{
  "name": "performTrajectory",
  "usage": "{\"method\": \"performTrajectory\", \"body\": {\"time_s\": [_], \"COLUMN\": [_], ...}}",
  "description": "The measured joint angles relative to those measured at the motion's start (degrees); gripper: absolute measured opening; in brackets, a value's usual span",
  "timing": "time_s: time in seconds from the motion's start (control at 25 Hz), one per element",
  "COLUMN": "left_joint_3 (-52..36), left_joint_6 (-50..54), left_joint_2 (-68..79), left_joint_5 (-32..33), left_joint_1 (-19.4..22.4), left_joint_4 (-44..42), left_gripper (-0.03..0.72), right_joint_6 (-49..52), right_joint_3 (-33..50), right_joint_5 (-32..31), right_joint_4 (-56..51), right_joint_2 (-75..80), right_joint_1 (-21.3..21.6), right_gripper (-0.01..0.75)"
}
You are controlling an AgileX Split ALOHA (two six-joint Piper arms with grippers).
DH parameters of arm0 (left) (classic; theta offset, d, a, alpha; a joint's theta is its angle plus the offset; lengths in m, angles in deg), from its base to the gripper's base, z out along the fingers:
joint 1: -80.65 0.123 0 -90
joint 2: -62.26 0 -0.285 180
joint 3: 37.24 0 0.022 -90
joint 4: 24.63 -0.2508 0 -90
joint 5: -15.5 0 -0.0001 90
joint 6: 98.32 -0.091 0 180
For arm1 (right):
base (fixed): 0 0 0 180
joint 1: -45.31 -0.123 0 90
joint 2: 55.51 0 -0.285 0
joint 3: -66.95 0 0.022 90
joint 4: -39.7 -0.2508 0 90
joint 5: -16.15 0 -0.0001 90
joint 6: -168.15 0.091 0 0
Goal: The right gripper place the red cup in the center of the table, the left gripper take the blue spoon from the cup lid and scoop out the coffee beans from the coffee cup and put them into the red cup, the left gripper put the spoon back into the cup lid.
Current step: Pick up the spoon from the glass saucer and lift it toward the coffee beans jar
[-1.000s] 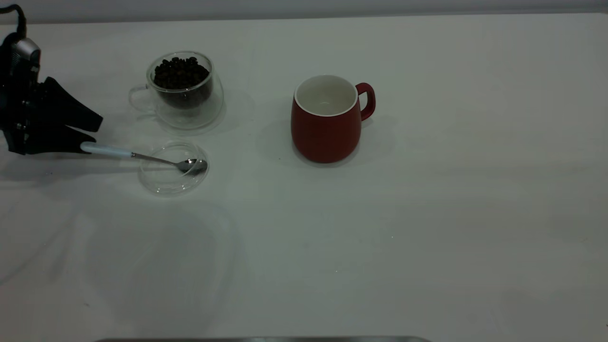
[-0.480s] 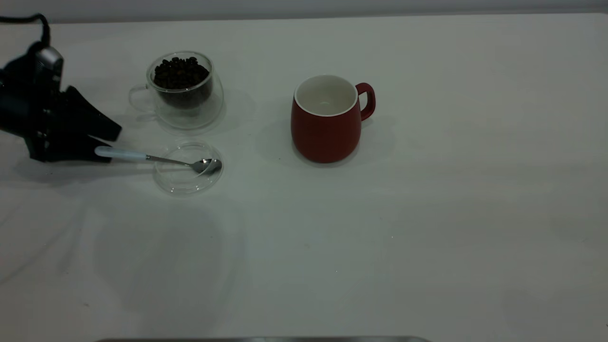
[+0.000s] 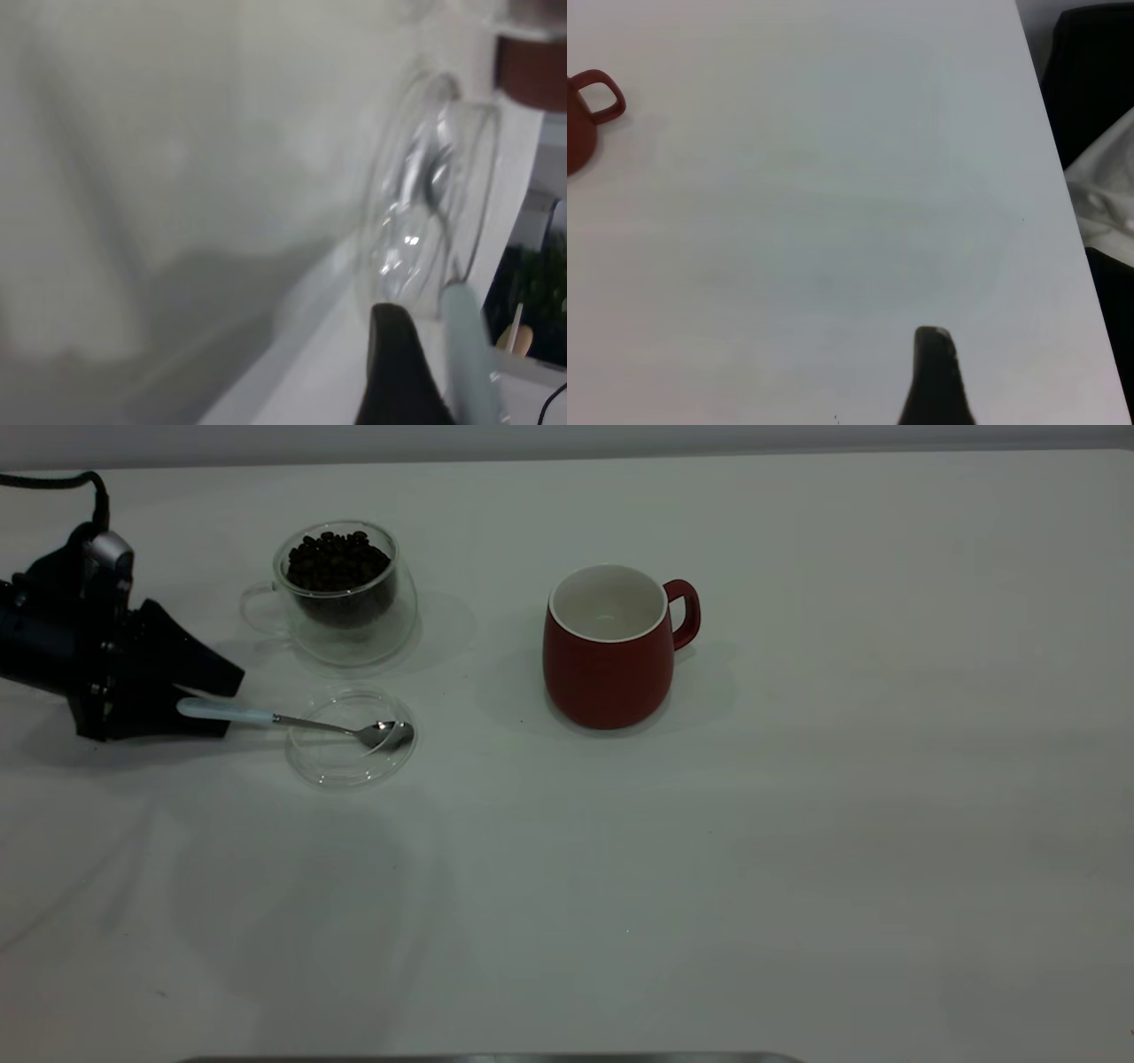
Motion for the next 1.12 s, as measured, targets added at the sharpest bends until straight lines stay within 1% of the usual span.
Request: {"method": "performTrajectory", "body": {"time_s": [0.32, 0.44, 0.56, 0.68, 0.84, 1.12], "left_joint_3": [0.06, 0.06, 0.06, 0.06, 0.06, 0.06], "left_joint_6": [-0.34, -0.34, -0.34, -0.34, 0.23, 3.4], "left_joint_2": [0.0, 0.0, 0.0, 0.0, 0.0, 0.0], "left_joint_5": [0.13, 0.13, 0.13, 0.13, 0.13, 0.25], "left_joint_1": [0.0, 0.0, 0.0, 0.0, 0.0, 0.0], "left_joint_4": [1.29, 1.29, 1.29, 1.29, -0.08, -2.99], "left_gripper": [0.505, 0.463, 0.404, 0.378, 0.376, 0.421], "right_joint_6": [0.0, 0.0, 0.0, 0.0, 0.0, 0.0], "right_joint_3": [0.0, 0.0, 0.0, 0.0, 0.0, 0.0], "right_joint_5": [0.0, 0.0, 0.0, 0.0, 0.0, 0.0], "right_joint_4": [0.0, 0.0, 0.0, 0.0, 0.0, 0.0], "right_joint_2": [0.0, 0.0, 0.0, 0.0, 0.0, 0.0], "right_joint_1": [0.0, 0.0, 0.0, 0.0, 0.0, 0.0], "right_gripper": [0.591, 0.591, 0.591, 0.591, 0.591, 0.591]}}
